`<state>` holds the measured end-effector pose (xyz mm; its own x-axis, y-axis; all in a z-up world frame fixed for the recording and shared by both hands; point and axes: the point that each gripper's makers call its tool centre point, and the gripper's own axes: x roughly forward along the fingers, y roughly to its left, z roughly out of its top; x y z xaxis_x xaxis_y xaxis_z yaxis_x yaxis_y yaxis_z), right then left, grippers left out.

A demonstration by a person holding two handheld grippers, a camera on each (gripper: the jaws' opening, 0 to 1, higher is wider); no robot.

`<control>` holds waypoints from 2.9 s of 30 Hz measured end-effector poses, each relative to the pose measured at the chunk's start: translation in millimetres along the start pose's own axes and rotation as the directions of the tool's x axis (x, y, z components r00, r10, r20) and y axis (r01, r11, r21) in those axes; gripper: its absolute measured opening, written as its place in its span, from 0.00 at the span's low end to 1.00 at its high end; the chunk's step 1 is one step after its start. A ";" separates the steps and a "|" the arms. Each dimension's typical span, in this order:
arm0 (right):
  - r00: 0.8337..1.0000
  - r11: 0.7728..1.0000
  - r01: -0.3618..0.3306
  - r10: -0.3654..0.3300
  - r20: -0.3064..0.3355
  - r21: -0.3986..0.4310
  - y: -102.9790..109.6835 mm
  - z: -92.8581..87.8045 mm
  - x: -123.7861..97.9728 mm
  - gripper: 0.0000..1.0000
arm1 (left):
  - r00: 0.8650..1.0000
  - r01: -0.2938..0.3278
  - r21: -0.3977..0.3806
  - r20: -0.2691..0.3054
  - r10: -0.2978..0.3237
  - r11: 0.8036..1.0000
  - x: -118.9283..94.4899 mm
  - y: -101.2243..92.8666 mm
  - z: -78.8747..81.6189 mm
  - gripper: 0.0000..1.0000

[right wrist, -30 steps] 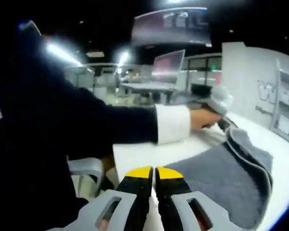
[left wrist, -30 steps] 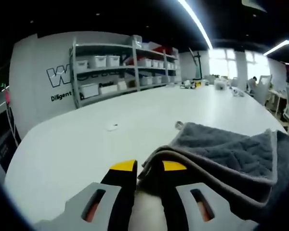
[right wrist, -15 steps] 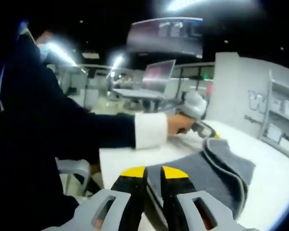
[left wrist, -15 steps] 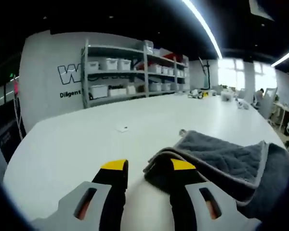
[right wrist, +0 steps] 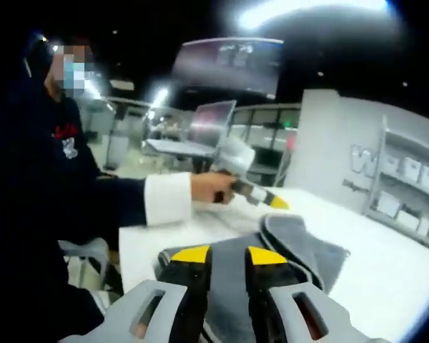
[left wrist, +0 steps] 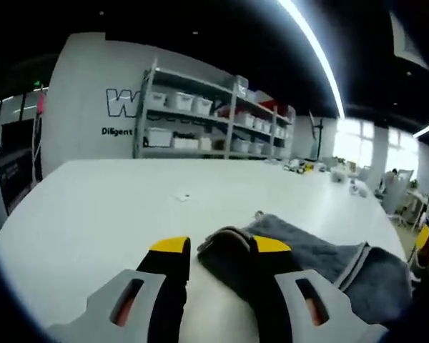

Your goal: Open the folded towel by lifting each exposed corner and separating the folded layers until the towel lies flat within the target outline without major curled edges

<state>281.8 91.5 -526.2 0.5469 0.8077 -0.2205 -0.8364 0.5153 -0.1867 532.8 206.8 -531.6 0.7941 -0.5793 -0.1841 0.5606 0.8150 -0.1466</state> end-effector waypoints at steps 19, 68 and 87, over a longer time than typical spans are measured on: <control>0.998 0.999 0.033 -0.034 0.044 0.016 -42.2 0.5 -4.7 0.23 | 0.997 0.082 -0.018 0.003 -0.082 0.996 -42.2 -53.1 4.5 0.38; 0.970 0.955 0.183 -0.138 -0.200 0.232 -108.8 -66.0 9.8 0.12 | 0.938 0.347 0.131 -0.040 -0.345 0.929 -87.8 -178.1 -49.1 0.43; 0.987 0.942 0.129 -0.091 -0.135 0.309 -90.7 -39.0 10.4 0.02 | 0.929 0.370 -0.047 -0.001 -0.370 0.928 -90.6 -163.8 -37.9 0.32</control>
<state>364.8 42.0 -548.8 0.6205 0.7116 -0.3296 -0.7291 0.6782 0.0916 360.2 125.2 -527.7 0.5298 -0.8398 -0.1182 0.8027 0.5416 -0.2497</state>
